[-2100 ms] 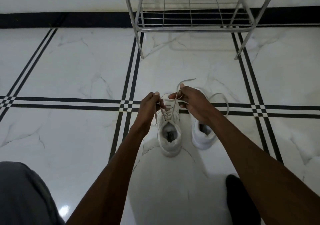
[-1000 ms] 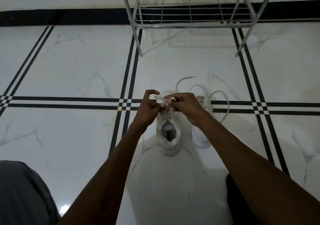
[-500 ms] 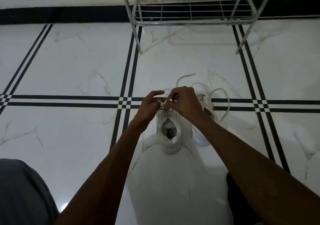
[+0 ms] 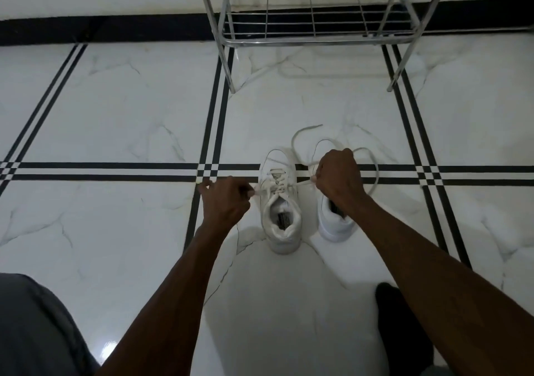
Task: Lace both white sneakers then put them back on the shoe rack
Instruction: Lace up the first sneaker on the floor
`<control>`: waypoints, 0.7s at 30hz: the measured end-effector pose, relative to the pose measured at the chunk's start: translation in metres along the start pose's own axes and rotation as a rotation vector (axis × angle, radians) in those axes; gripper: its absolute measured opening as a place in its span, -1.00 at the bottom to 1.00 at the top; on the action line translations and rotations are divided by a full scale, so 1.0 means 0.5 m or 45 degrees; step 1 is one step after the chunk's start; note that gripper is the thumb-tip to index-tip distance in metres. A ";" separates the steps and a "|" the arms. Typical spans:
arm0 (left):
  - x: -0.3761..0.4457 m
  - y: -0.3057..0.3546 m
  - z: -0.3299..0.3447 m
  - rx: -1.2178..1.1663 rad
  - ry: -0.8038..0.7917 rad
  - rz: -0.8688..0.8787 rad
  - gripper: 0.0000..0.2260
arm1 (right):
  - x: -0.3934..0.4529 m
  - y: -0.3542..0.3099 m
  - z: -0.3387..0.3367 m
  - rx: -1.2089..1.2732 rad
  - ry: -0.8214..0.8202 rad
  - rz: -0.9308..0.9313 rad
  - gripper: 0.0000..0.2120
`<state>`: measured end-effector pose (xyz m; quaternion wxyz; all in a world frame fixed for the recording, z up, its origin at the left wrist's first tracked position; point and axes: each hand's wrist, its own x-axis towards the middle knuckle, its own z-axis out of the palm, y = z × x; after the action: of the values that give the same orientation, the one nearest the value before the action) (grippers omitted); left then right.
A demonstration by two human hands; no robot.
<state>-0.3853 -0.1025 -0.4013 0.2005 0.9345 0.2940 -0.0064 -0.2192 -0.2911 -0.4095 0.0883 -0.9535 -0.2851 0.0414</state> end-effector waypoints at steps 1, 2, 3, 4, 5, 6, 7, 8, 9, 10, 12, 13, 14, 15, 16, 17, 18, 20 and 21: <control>-0.005 -0.001 0.002 0.042 0.013 0.005 -0.89 | -0.002 0.000 0.002 -0.078 -0.016 -0.034 -0.73; -0.008 -0.001 0.002 0.072 0.030 0.005 -0.87 | -0.006 -0.002 0.002 -0.186 -0.048 -0.047 -0.70; -0.010 -0.002 0.004 0.094 0.054 -0.002 -0.86 | -0.010 -0.003 0.006 -0.322 -0.076 -0.066 -0.64; -0.010 -0.003 0.004 0.108 0.078 -0.007 -0.84 | -0.014 -0.005 0.005 -0.438 -0.121 -0.061 -0.57; -0.013 -0.005 0.007 0.107 0.090 -0.026 -0.84 | -0.016 -0.007 0.006 -0.502 -0.150 -0.037 -0.51; -0.016 -0.006 0.011 0.093 0.098 -0.047 -0.83 | -0.016 -0.009 0.007 -0.524 -0.194 0.011 -0.47; -0.016 -0.005 0.014 0.075 0.099 -0.065 -0.84 | -0.015 -0.007 0.011 -0.514 -0.233 0.030 -0.46; -0.017 -0.006 0.018 0.064 0.093 -0.086 -0.84 | -0.014 -0.007 0.014 -0.470 -0.267 0.050 -0.46; -0.018 -0.007 0.021 0.056 0.080 -0.108 -0.84 | -0.011 -0.007 0.016 -0.423 -0.306 0.064 -0.47; -0.018 -0.008 0.024 0.045 0.081 -0.129 -0.85 | -0.010 -0.009 0.014 -0.381 -0.307 0.077 -0.47; -0.016 -0.009 0.026 0.013 0.089 -0.165 -0.86 | -0.009 -0.009 0.017 -0.369 -0.220 0.051 -0.48; -0.015 -0.008 0.026 0.002 0.088 -0.179 -0.86 | -0.010 -0.008 0.016 -0.360 -0.207 0.049 -0.48; -0.015 -0.008 0.028 -0.002 0.086 -0.191 -0.87 | -0.011 -0.010 0.012 -0.358 -0.200 0.067 -0.48; -0.016 -0.007 0.028 -0.011 0.084 -0.197 -0.87 | -0.011 -0.009 0.014 -0.358 -0.196 0.073 -0.49; -0.017 -0.007 0.029 -0.022 0.086 -0.201 -0.88 | -0.011 -0.011 0.012 -0.363 -0.202 0.079 -0.48; -0.018 -0.007 0.030 -0.034 0.086 -0.200 -0.88 | -0.012 -0.013 0.012 -0.394 -0.197 0.058 -0.46; -0.018 -0.007 0.031 -0.040 0.089 -0.195 -0.89 | -0.015 -0.016 0.005 -0.429 -0.181 0.053 -0.44; -0.016 -0.007 0.031 -0.050 0.052 -0.194 -0.91 | -0.022 -0.017 0.008 -0.414 -0.163 0.039 -0.43; -0.016 -0.006 0.029 -0.062 0.028 -0.178 -0.92 | -0.027 -0.019 0.009 -0.326 -0.158 -0.001 -0.48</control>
<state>-0.3918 -0.1102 -0.4148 0.2190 0.9066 0.3607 -0.0029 -0.2359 -0.2900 -0.4115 -0.0519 -0.9525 -0.2933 0.0636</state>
